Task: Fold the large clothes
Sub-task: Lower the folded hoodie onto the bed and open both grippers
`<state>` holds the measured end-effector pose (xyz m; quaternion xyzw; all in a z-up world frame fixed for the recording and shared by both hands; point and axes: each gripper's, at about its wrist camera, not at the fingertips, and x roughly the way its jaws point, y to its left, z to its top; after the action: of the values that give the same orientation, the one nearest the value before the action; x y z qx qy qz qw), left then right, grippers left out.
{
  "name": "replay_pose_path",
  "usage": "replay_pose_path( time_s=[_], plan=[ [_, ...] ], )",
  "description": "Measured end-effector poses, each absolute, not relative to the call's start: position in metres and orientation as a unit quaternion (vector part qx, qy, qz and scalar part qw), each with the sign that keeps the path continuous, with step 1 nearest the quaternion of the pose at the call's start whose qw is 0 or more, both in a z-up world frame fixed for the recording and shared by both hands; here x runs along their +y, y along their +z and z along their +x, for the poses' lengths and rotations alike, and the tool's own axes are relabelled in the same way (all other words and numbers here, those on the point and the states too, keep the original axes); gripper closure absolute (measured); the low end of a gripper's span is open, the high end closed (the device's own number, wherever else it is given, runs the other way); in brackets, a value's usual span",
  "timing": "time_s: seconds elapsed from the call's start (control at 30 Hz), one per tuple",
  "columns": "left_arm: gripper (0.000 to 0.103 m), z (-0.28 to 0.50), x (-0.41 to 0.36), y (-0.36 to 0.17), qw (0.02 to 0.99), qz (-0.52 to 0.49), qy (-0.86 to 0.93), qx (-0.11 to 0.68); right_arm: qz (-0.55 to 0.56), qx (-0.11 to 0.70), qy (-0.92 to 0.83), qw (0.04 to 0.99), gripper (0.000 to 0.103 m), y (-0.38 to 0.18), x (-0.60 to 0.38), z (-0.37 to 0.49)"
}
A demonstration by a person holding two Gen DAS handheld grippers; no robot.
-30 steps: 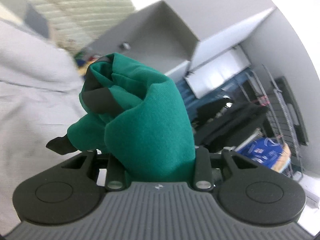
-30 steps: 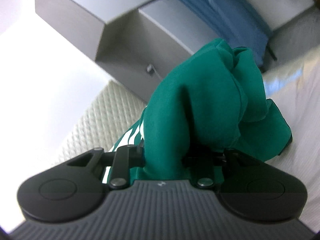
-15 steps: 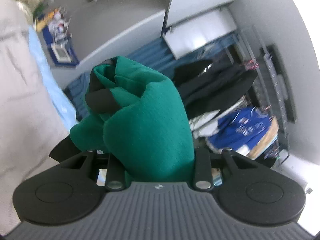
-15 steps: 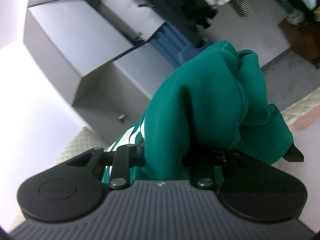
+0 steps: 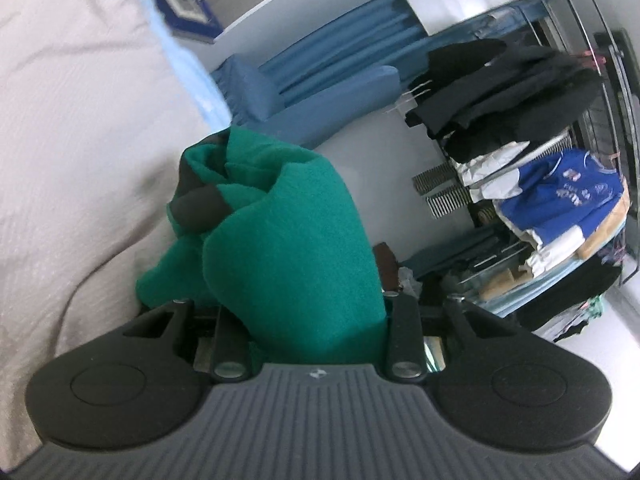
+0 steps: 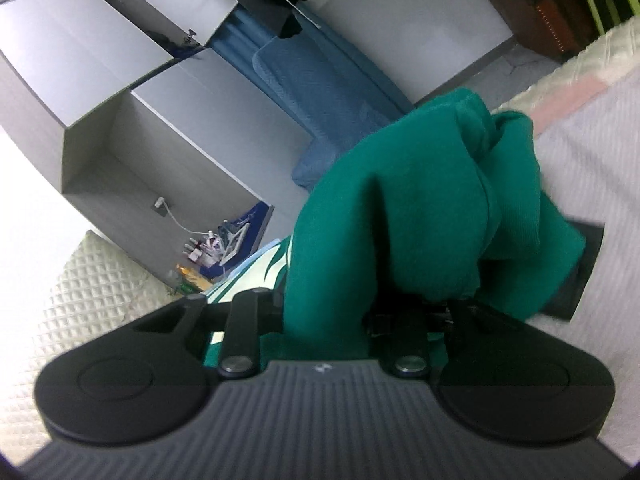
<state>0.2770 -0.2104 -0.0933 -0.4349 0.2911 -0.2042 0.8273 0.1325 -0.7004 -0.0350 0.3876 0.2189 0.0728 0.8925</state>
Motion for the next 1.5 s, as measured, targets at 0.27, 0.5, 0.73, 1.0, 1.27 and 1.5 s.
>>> replay_pose_path(
  time_s=[0.27, 0.5, 0.73, 1.0, 1.27, 1.5],
  plan=[
    [0.052, 0.28, -0.202, -0.13, 0.837, -0.412, -0.226, 0.281, 0.423, 0.211, 0.072, 0.878, 0.058, -0.068, -0.697, 0.133],
    [0.043, 0.266, -0.188, -0.12, 0.836, -0.393, -0.219, 0.315, 0.449, 0.231, 0.055, 0.862, 0.051, -0.062, -0.694, 0.127],
    [0.033, 0.229, -0.173, -0.077, 0.861, -0.319, -0.191, 0.348, 0.429, 0.252, 0.012, 0.867, 0.05, -0.036, -0.687, 0.078],
    [0.033, 0.153, -0.166, 0.01, 0.906, -0.214, -0.175, 0.321, 0.364, 0.198, 0.017, 0.91, 0.05, 0.047, -0.673, 0.008],
    [0.033, 0.057, -0.173, 0.118, 0.935, -0.146, -0.197, 0.257, 0.262, 0.13, 0.043, 0.955, 0.05, 0.139, -0.635, -0.076],
    [0.033, -0.037, -0.182, 0.169, 0.948, -0.086, -0.215, 0.216, 0.202, 0.118, 0.06, 0.971, 0.05, 0.173, -0.597, -0.132]
  ],
)
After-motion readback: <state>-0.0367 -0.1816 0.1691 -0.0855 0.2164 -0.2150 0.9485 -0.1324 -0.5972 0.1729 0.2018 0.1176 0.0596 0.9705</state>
